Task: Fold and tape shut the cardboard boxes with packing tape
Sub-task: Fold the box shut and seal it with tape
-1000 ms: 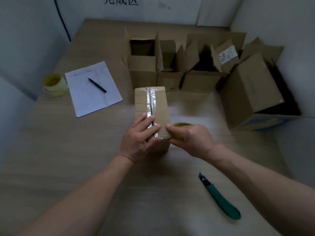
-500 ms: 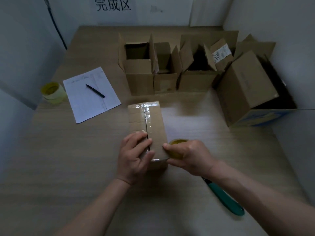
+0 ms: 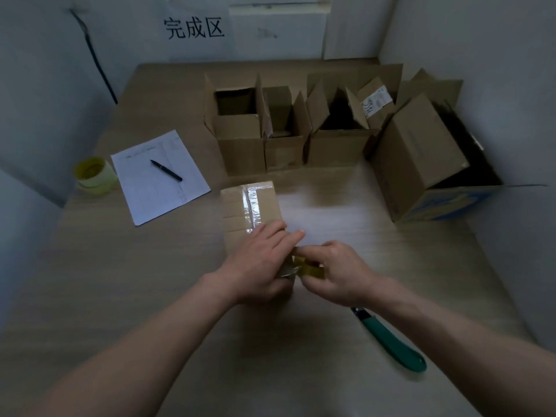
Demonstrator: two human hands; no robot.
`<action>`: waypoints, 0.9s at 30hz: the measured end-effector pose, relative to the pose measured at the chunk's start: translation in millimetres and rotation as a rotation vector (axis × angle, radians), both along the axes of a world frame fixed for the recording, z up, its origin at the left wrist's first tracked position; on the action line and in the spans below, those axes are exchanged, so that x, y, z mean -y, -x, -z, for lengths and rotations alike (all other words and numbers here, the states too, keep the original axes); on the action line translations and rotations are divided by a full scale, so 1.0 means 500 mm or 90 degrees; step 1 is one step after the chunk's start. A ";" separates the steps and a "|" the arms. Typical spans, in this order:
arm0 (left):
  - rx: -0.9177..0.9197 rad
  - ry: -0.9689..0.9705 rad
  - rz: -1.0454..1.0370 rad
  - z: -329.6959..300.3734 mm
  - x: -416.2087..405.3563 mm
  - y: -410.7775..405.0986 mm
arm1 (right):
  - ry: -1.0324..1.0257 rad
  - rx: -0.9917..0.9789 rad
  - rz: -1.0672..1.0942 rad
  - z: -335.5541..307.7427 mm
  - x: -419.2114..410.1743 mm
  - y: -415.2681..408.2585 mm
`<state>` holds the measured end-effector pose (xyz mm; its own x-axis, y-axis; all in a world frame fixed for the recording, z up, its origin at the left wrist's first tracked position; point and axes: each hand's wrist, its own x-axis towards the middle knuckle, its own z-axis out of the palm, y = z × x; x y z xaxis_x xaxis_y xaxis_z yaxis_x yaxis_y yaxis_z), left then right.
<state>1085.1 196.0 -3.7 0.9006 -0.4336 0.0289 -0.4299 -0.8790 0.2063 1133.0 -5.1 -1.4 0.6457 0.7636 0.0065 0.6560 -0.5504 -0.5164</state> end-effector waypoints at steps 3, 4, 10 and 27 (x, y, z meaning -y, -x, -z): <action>0.020 0.027 0.024 0.004 0.003 -0.014 | 0.012 -0.101 0.068 0.004 0.045 0.012; 0.024 0.038 0.031 0.003 0.007 -0.018 | 0.025 -0.133 0.070 0.001 0.061 0.013; -0.032 0.066 -0.034 -0.011 0.040 -0.053 | 0.187 0.233 -0.016 -0.060 0.063 -0.055; -0.205 0.186 -0.219 0.004 0.070 -0.103 | 0.334 -0.120 0.426 0.178 0.250 0.182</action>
